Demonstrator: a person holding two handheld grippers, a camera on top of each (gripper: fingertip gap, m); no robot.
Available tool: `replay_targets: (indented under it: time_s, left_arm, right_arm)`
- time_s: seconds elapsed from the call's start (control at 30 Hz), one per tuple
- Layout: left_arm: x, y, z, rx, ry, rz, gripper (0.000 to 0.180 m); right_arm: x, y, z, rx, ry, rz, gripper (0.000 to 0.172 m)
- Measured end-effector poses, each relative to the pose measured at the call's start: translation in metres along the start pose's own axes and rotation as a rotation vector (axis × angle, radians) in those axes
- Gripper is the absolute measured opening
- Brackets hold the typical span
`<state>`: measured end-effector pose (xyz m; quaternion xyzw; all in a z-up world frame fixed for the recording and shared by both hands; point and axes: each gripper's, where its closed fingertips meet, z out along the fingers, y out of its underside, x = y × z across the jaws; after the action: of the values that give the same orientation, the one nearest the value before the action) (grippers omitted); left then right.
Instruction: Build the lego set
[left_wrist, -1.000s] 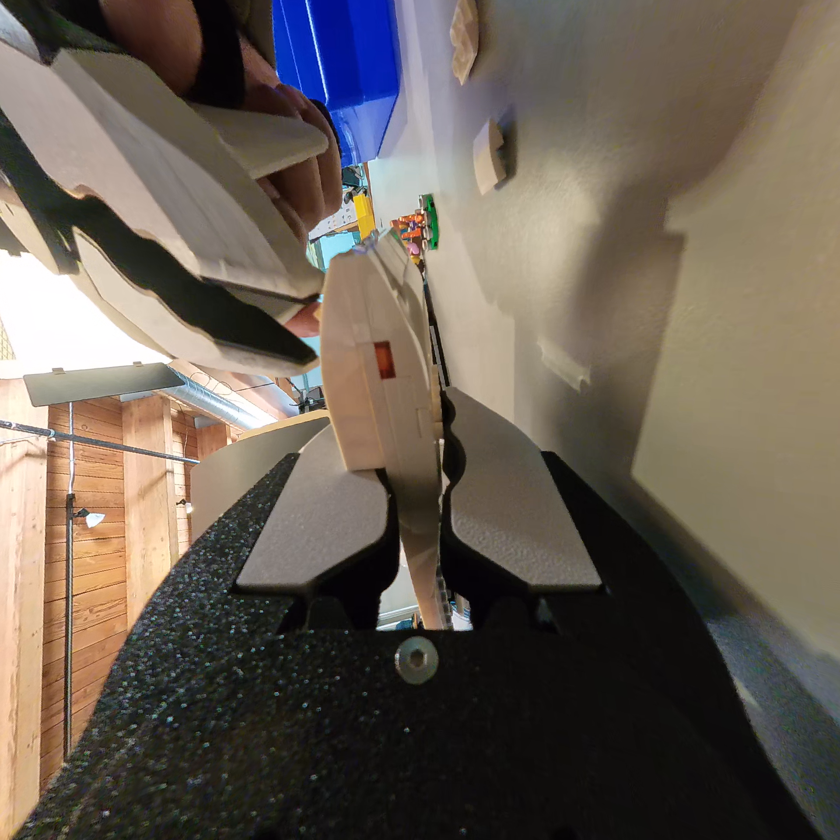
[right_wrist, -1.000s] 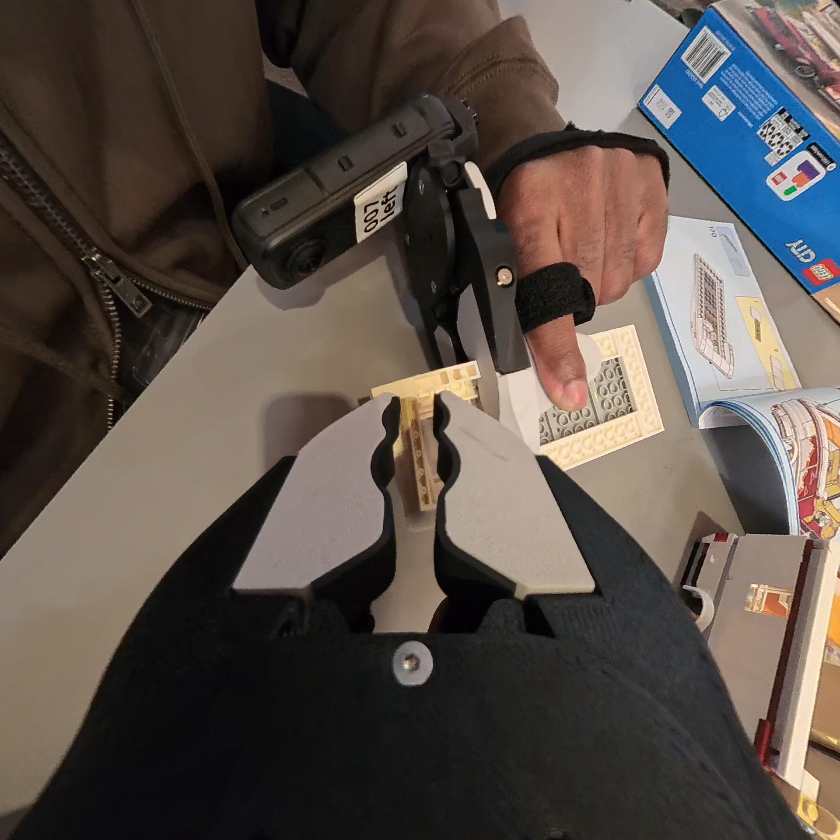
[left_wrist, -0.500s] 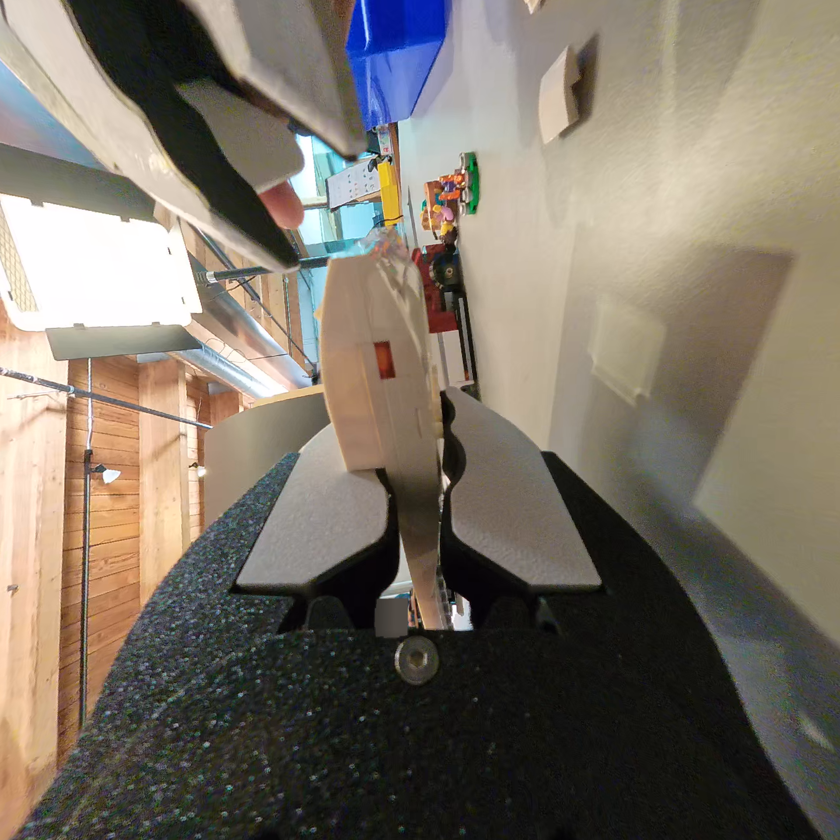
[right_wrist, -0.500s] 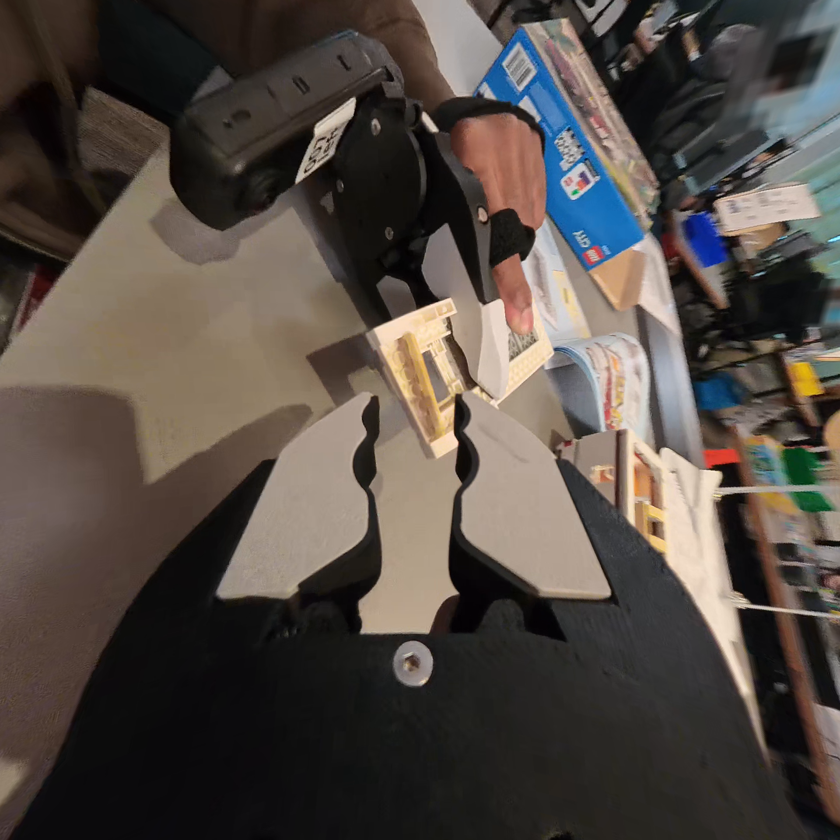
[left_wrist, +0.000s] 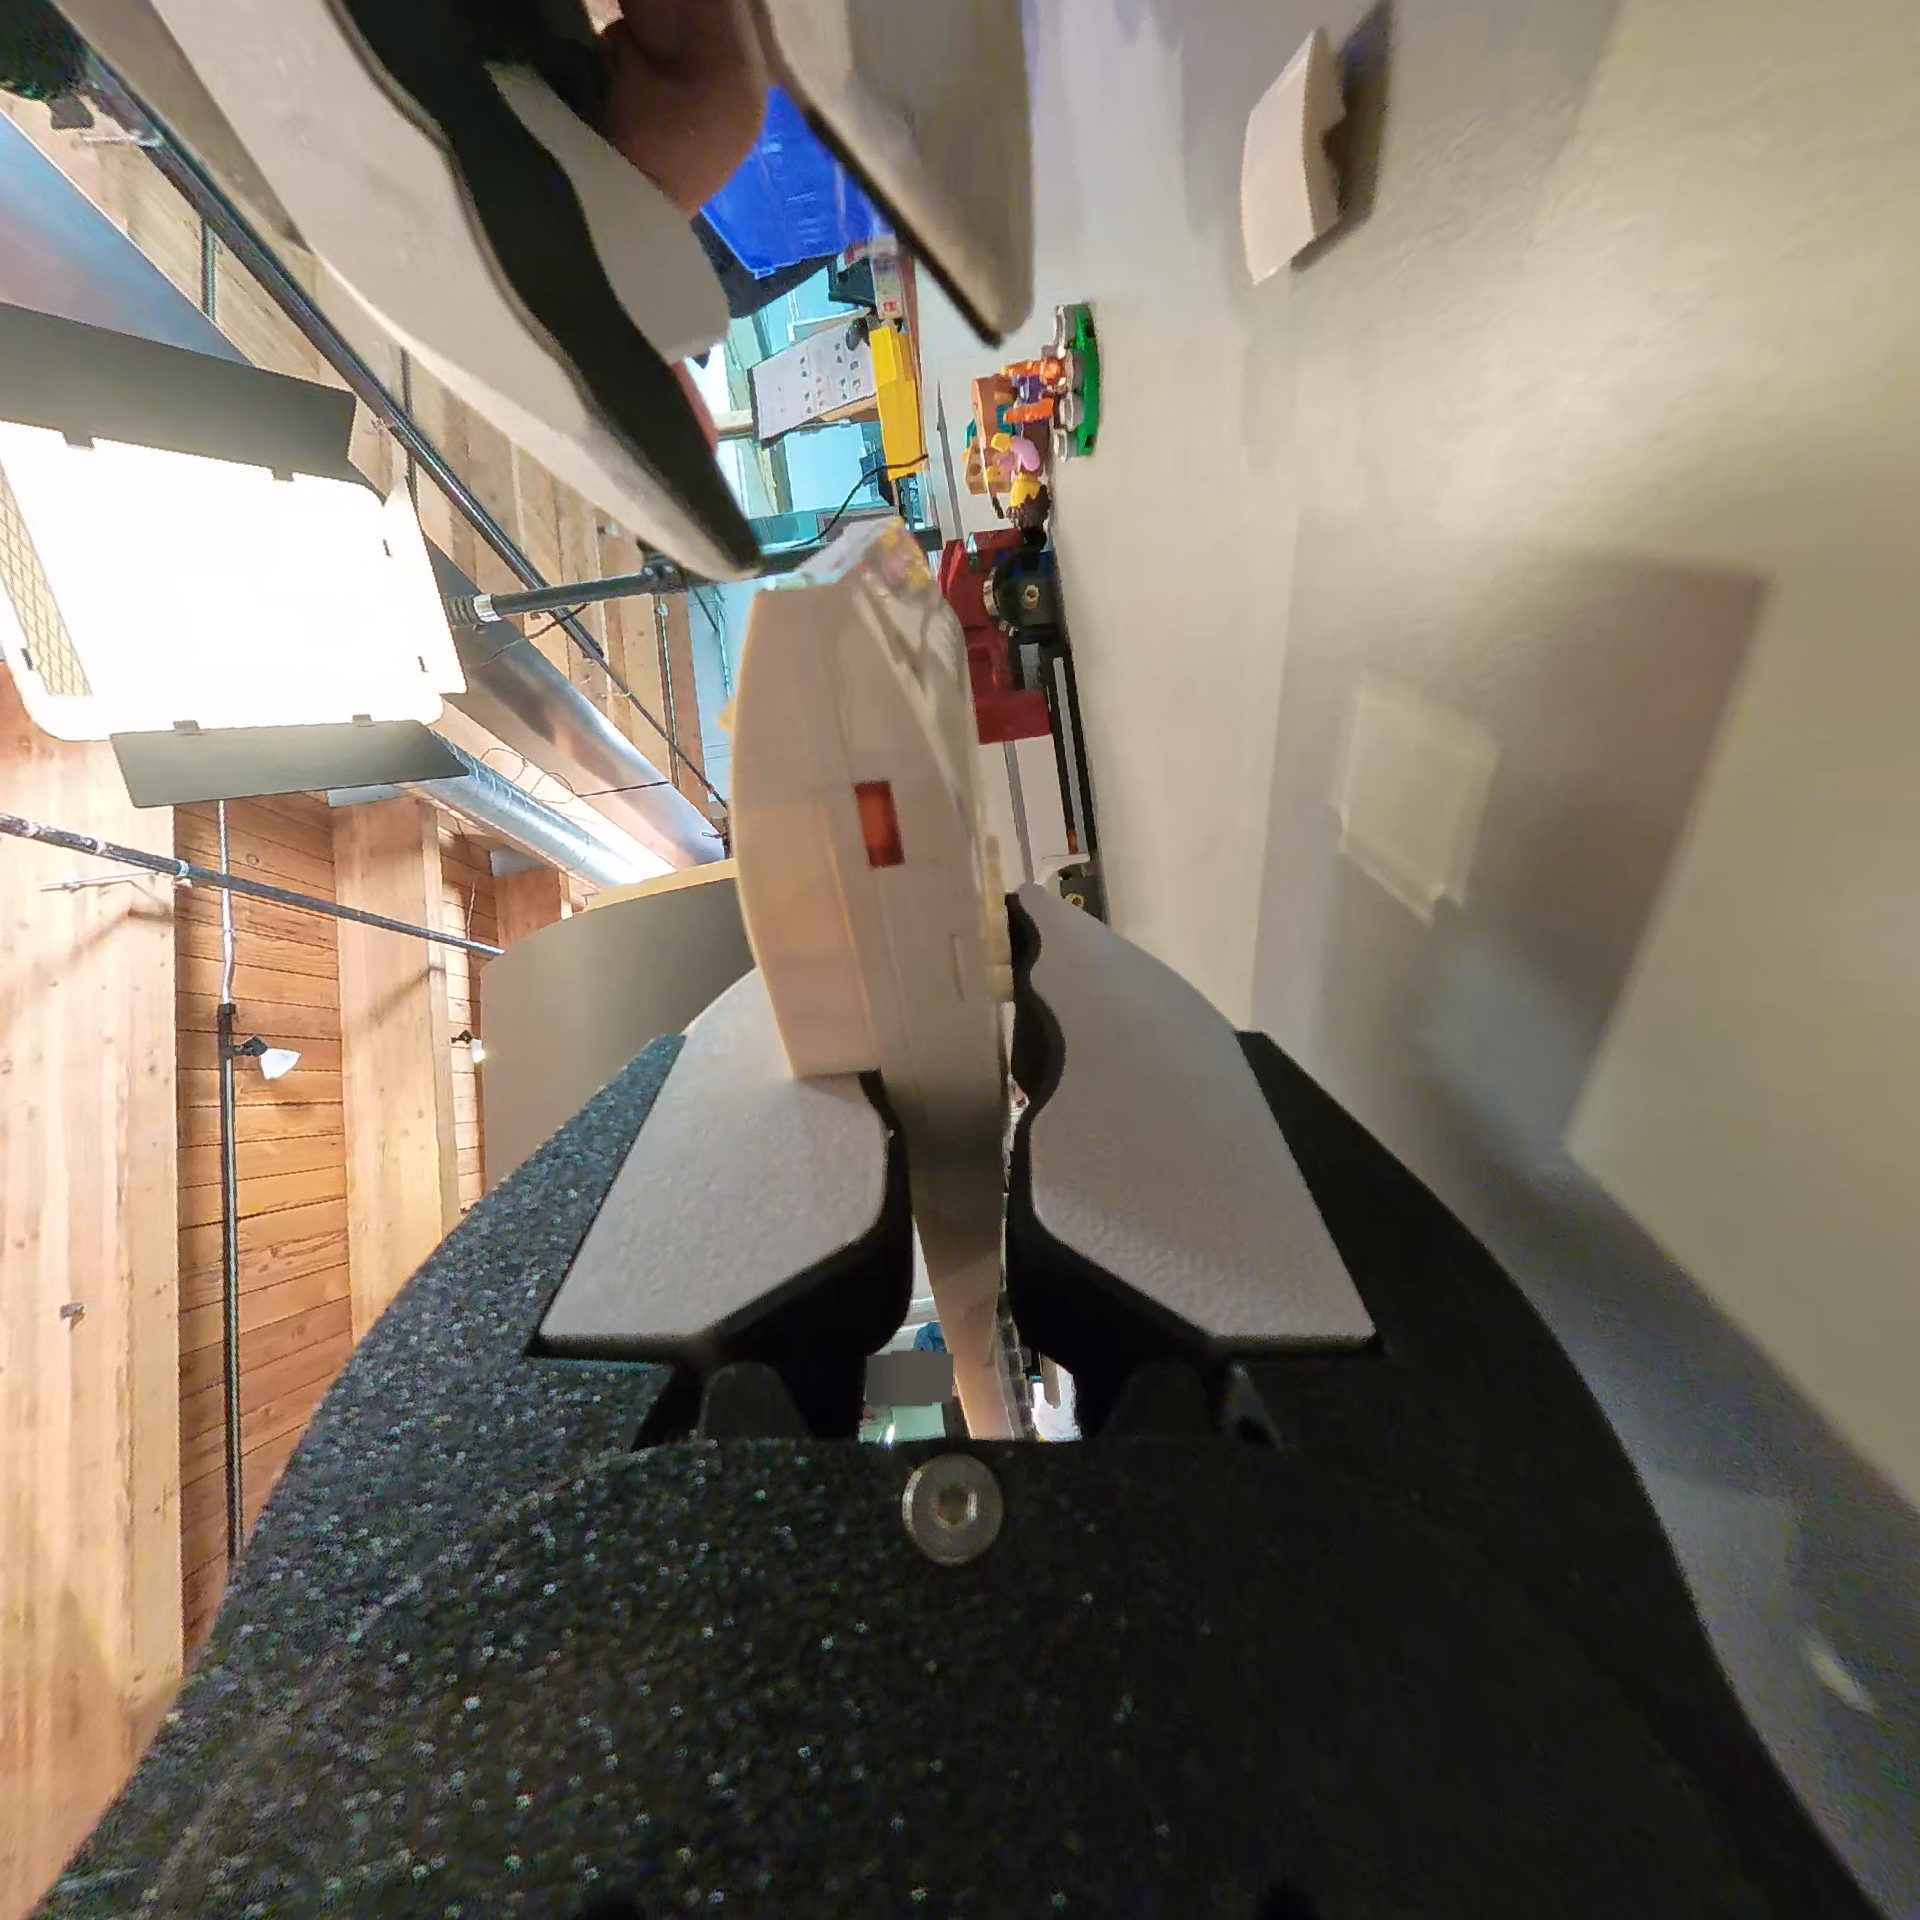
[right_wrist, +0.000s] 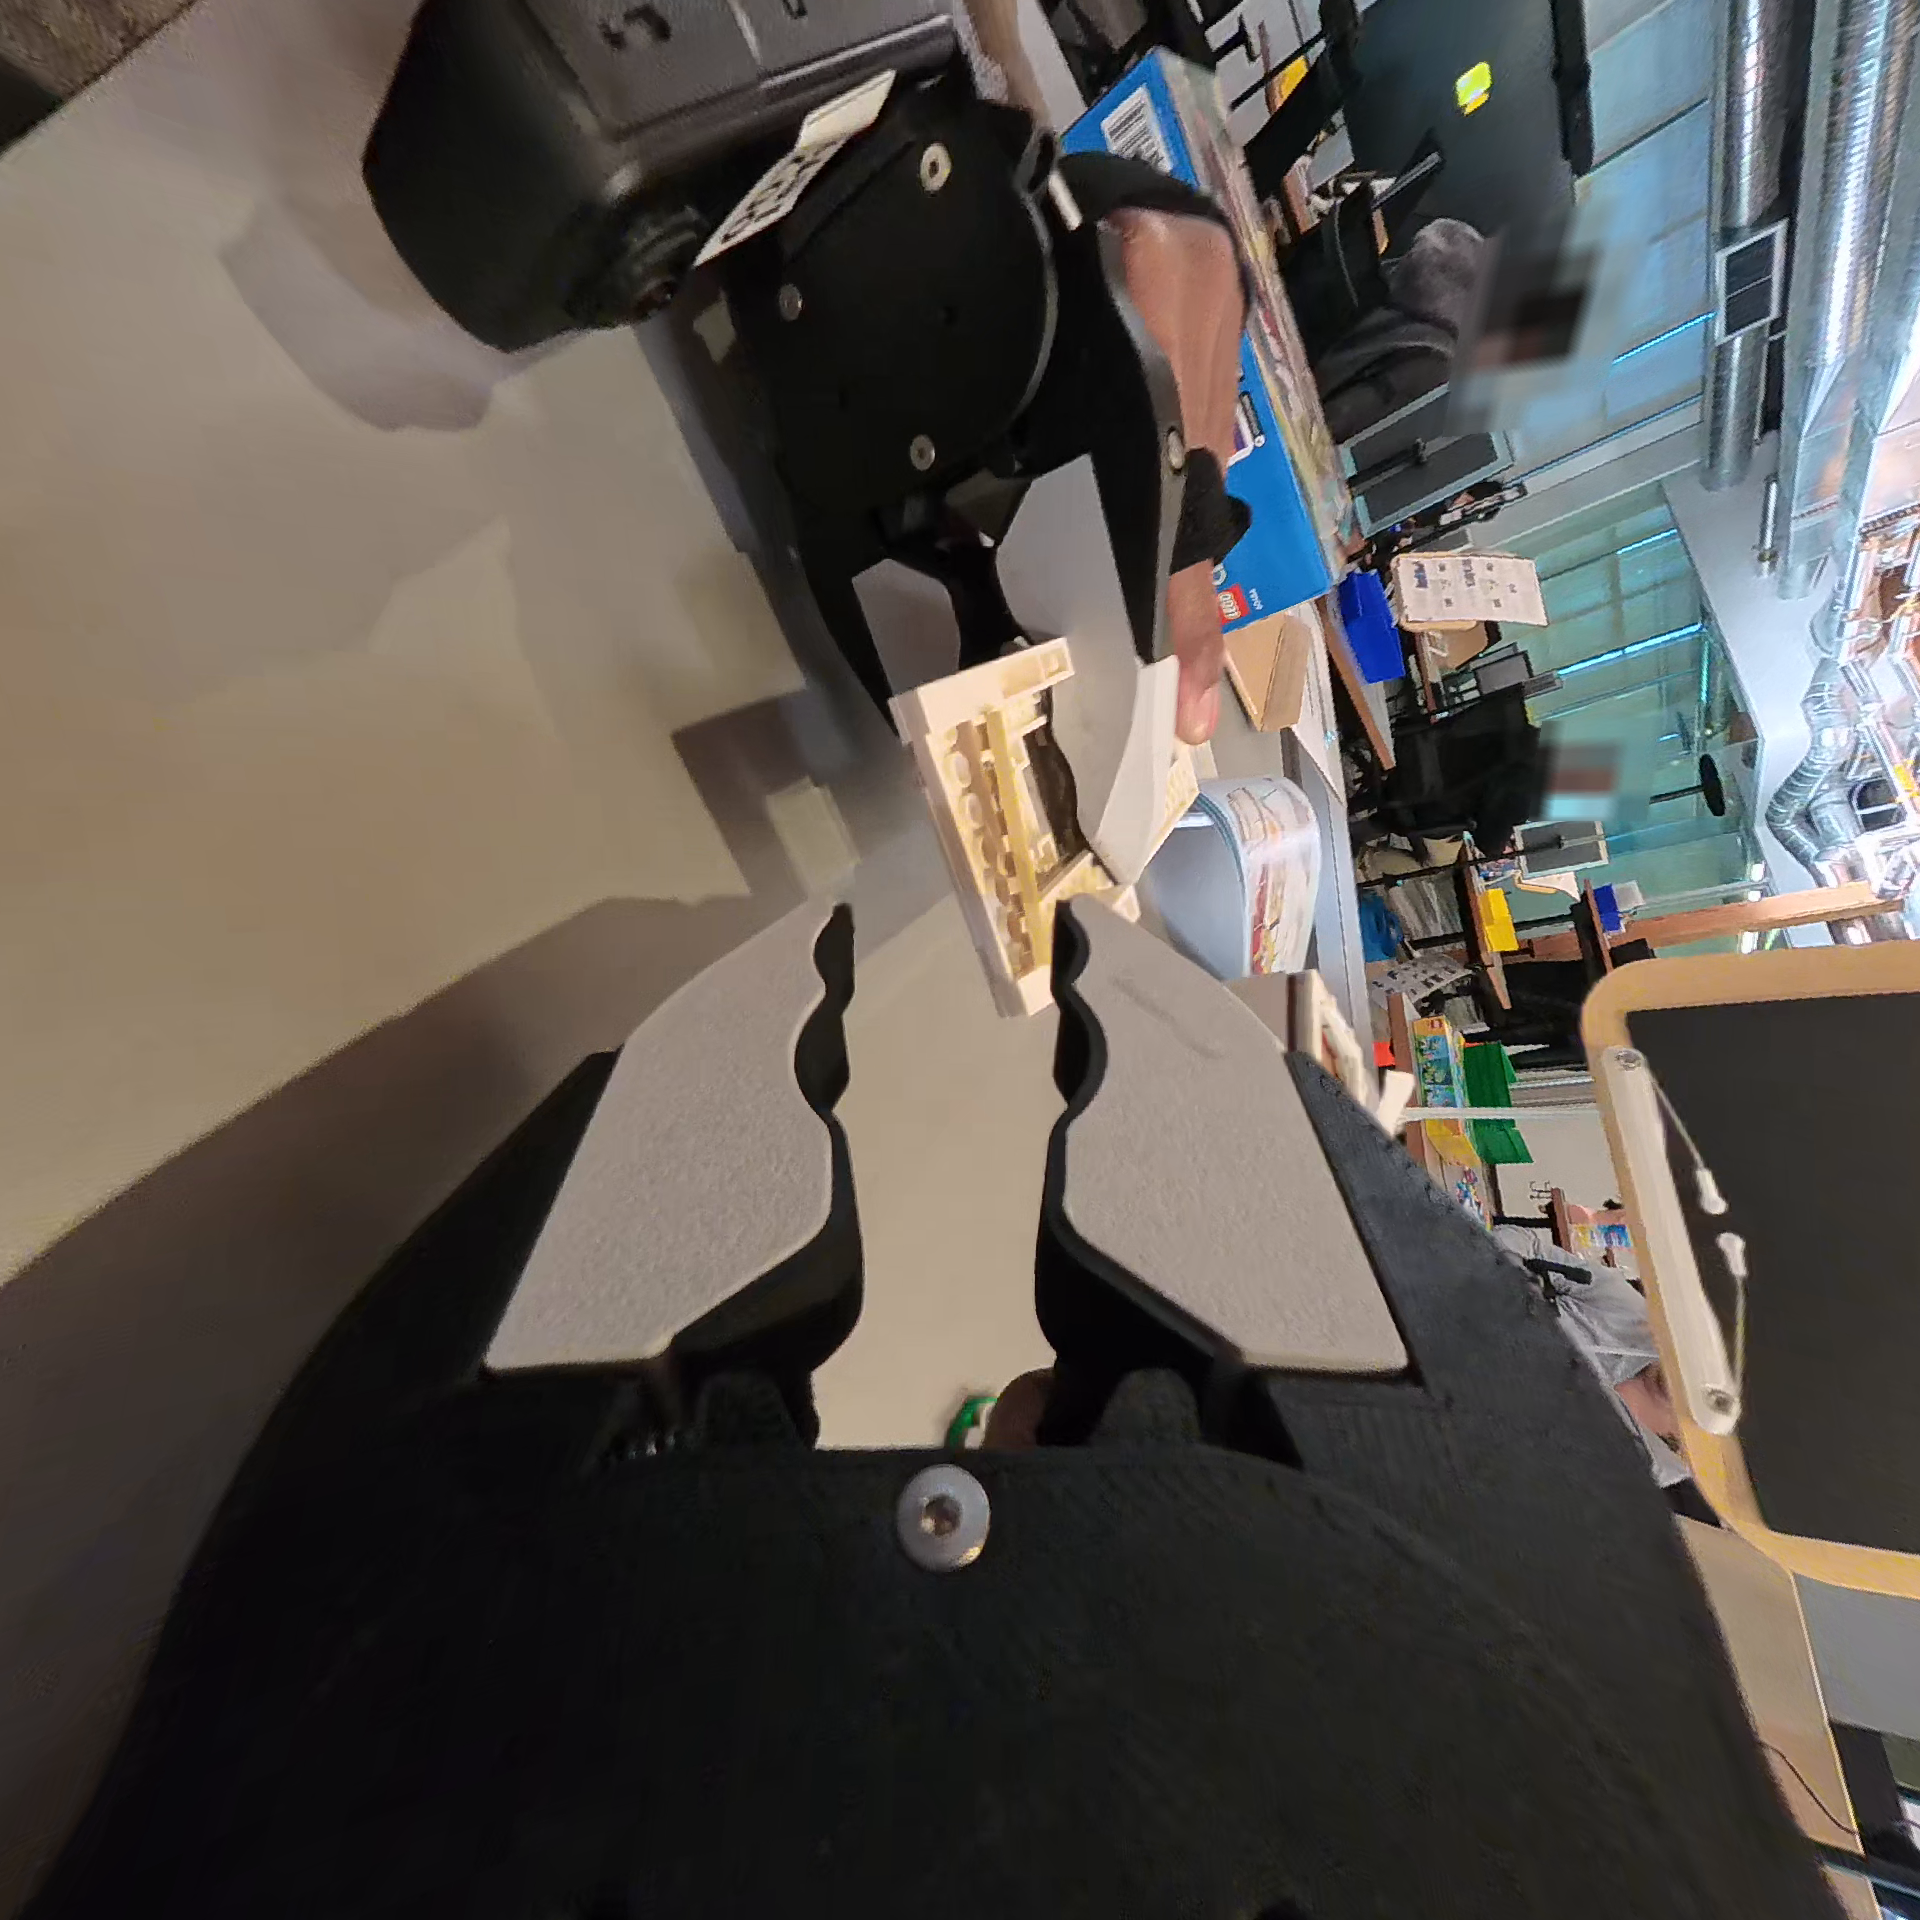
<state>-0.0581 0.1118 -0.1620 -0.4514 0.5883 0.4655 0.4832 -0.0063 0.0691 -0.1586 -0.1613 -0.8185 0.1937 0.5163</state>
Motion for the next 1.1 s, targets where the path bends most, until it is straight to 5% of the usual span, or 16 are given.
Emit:
replay_targets:
  time_s: [0.03, 0.83, 1.1]
  left_arm:
    - [0.0, 0.0, 0.0, 0.002, 0.002, 0.001, 0.015]
    - [0.002, -0.003, -0.004, 0.021, 0.021, -0.015, 0.016]
    - [-0.002, -0.004, -0.006, 0.029, 0.005, -0.036, 0.016]
  right_arm:
    - [-0.002, 0.001, 0.001, -0.005, -0.004, -0.003, 0.036]
    - [0.001, -0.002, 0.021, -0.07, 0.132, -0.193, 0.043]
    - [0.011, -0.002, 0.023, -0.109, 0.215, -0.254, 0.018]
